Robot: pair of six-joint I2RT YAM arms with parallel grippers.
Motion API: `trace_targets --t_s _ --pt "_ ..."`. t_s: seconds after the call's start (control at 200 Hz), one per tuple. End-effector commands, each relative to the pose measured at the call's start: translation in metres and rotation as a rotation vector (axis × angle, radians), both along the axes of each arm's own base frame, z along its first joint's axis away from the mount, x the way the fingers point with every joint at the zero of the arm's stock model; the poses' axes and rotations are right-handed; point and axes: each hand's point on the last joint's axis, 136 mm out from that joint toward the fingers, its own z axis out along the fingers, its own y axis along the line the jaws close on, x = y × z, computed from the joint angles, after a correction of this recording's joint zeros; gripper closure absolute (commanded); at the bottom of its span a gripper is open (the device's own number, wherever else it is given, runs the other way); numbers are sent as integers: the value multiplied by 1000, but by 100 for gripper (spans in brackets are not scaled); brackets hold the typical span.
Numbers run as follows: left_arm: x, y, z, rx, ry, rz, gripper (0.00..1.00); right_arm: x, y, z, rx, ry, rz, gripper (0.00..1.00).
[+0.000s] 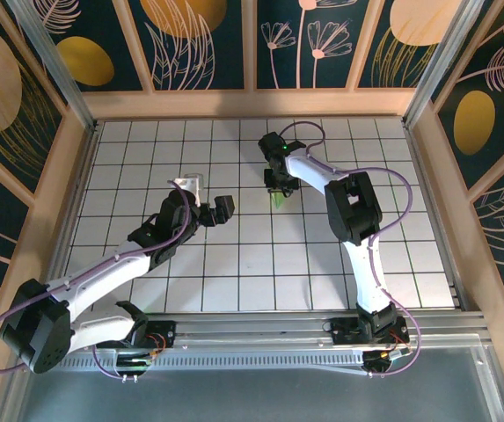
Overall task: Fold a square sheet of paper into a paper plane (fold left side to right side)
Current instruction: Move the paper plane to the center of the table.
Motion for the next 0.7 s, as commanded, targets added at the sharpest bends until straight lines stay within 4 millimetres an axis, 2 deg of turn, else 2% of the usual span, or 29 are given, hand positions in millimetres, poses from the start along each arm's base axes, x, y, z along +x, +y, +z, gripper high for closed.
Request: trace_targets --t_s 0.0,0.415,0.696 --pt "6 -3 12 -22 -12 1 1 -4 -7 20 -36 -18 17 70" --pt "8 -7 11 -18 -2 -7 1 -9 -14 22 -67 -14 26 70" --pt "8 -7 12 -13 -4 -6 1 -6 -4 30 -13 -27 33 69"
